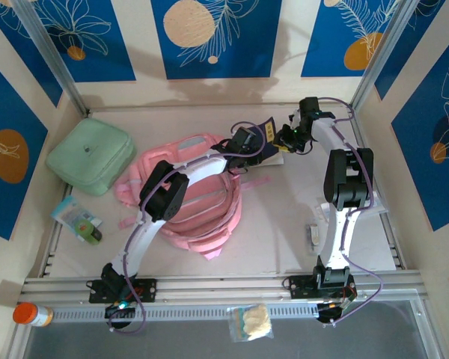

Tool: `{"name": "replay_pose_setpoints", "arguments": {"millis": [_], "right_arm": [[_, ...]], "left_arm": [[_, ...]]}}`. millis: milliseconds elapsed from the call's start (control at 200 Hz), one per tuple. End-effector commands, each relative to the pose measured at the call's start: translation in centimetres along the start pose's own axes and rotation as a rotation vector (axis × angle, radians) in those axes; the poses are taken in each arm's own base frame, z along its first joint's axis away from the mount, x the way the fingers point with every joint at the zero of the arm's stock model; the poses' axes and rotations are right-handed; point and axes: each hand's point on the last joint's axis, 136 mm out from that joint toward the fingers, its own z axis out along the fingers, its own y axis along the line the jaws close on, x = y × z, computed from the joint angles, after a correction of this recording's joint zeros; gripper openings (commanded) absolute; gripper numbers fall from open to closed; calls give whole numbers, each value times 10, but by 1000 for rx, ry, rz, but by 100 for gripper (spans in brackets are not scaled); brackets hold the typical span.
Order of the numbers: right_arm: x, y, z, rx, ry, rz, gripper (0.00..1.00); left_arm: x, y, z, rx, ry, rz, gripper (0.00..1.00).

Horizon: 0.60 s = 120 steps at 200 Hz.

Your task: Pack books, pencil case, and school supplies into a backpack

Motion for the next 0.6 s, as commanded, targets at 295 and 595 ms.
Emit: {"name": "replay_pose_setpoints", "arguments": {"millis": [295, 595], "right_arm": [[0, 22, -22, -100, -5, -12, 6], [-9, 37, -64, -143, -91, -4, 0]], "left_arm": [[10, 12, 2, -28, 66, 16, 46], [-40, -28, -61, 73, -31, 30, 55]]}}
